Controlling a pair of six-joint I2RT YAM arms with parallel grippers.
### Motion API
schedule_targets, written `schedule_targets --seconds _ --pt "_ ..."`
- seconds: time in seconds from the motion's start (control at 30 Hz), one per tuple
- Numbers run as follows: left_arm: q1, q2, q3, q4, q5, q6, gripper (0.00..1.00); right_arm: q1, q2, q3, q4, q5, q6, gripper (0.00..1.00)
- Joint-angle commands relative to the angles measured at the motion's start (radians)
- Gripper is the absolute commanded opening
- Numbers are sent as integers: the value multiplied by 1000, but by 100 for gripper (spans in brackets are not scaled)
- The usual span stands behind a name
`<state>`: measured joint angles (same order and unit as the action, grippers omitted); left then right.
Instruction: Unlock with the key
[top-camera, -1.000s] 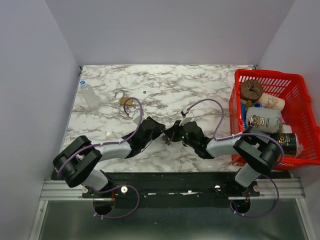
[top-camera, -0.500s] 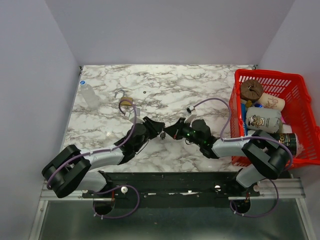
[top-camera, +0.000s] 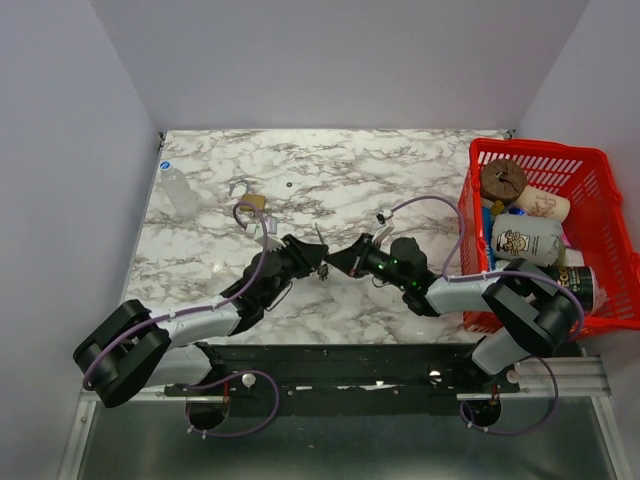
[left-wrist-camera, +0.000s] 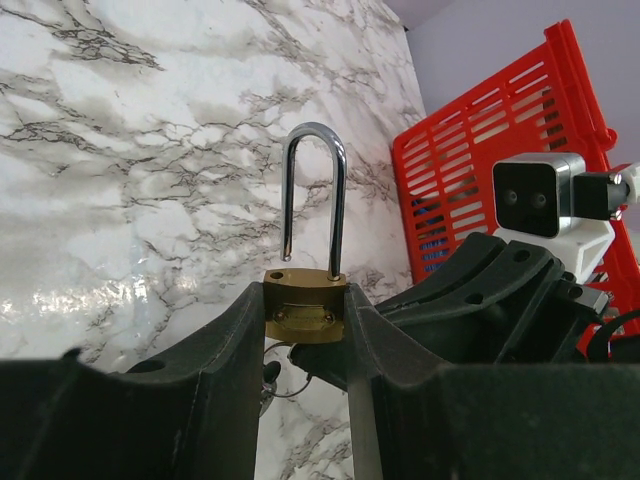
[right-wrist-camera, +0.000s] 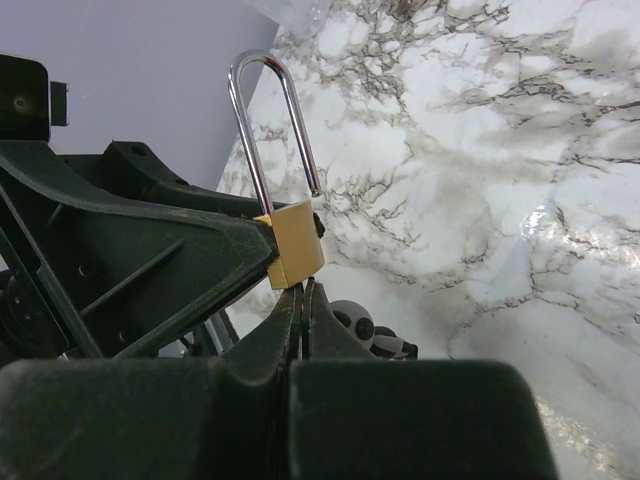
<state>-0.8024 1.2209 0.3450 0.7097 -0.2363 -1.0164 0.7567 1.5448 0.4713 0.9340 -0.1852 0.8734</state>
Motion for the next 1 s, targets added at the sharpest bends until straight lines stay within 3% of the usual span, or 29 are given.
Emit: schedule_targets --seconds 0.0,0.2,0.3,0.33,0.43,0.63,0.77,0.97 --pt "-24 -38 -35 69 166 35 0 -25 14 4 137 21 15 1" --pt "-24 -73 -12 -34 146 50 0 -26 -9 7 100 15 -33 3" --pt "-17 -86 35 -154 111 55 0 -25 -46 4 45 18 -76 21" --pt "-14 -89 49 -183 103 56 0 -25 -58 0 31 18 -86 36" --pt "22 -89 86 -253 89 82 0 -28 -104 -37 6 -5 -122 57" --pt "111 -100 98 -248 187 166 0 -30 -242 -115 -49 -40 -181 77" --pt "129 -130 95 -250 297 260 0 -46 -347 -61 -162 -112 -322 82" --pt "144 -221 51 -239 462 378 0 -51 -416 136 -483 -311 -598 83"
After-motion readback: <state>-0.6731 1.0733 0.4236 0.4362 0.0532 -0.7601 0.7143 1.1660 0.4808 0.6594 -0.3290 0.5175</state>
